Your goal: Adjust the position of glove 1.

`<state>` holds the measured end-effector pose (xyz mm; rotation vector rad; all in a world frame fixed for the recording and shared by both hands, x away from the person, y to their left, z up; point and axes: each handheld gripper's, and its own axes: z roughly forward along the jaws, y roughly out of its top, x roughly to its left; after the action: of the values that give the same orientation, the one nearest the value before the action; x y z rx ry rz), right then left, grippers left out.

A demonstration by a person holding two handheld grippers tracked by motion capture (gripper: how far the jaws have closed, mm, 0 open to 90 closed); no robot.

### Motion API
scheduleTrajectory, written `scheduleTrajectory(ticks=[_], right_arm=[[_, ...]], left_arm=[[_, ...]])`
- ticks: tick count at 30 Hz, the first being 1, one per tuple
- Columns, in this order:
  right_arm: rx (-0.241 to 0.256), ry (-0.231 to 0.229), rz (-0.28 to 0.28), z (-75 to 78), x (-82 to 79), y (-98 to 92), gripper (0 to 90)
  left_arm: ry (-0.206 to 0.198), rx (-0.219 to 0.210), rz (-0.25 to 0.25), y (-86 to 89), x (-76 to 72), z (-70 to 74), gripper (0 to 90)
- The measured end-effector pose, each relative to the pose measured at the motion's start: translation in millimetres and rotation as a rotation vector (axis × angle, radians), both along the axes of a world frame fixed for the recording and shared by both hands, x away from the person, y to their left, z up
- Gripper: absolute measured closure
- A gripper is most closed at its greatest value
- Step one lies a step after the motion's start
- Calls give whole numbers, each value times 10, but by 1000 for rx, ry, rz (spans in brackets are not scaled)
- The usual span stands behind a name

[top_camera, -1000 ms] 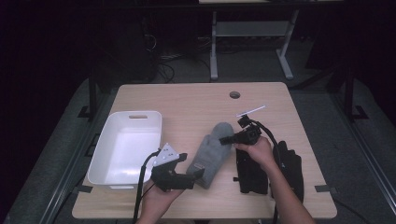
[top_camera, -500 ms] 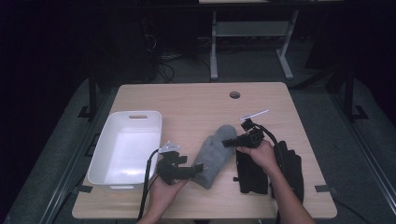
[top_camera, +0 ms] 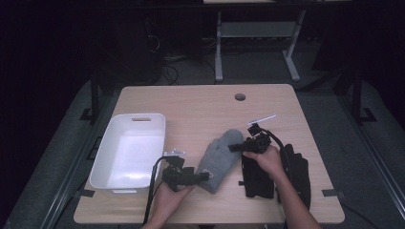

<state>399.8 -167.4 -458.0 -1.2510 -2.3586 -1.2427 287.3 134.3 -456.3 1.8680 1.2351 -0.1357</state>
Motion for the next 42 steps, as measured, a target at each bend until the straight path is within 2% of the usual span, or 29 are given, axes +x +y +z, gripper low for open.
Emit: scheduleTrajectory(ticks=[4,5,6,7,10,12,15,21,26,33,38,42], right_arm=[[4,5,-9,-6,-7,0,710],[7,5,-11,-8,-13,-1,710],[8,3,-12,-11,-16,0,710],[10,2,-12,-12,-18,0,710],[14,-3,-14,-20,-19,-1,711],[21,2,-16,-22,-19,-3,711],[27,7,-21,-10,-20,0,711],[15,0,-17,52,-32,7,713],[27,2,-25,83,-40,0,713],[47,5,-45,173,-67,1,713],[71,-4,-52,246,-95,-22,713],[93,-2,-65,301,-116,-43,712]], left_arm=[[32,-22,-12,-11,11,-34,225],[49,-33,-19,-12,18,-48,236],[100,-72,-25,-11,35,-79,243],[100,-72,-25,-11,35,-79,262],[141,-115,-41,2,55,-100,303],[137,-120,-54,20,62,-91,391],[125,-126,-60,36,57,-76,438],[115,-132,-70,46,56,-61,454],[97,-123,-75,36,36,-30,456],[54,-104,-84,35,11,39,456],[48,-113,-90,20,-16,92,456],[23,-111,-103,21,-33,154,456]])
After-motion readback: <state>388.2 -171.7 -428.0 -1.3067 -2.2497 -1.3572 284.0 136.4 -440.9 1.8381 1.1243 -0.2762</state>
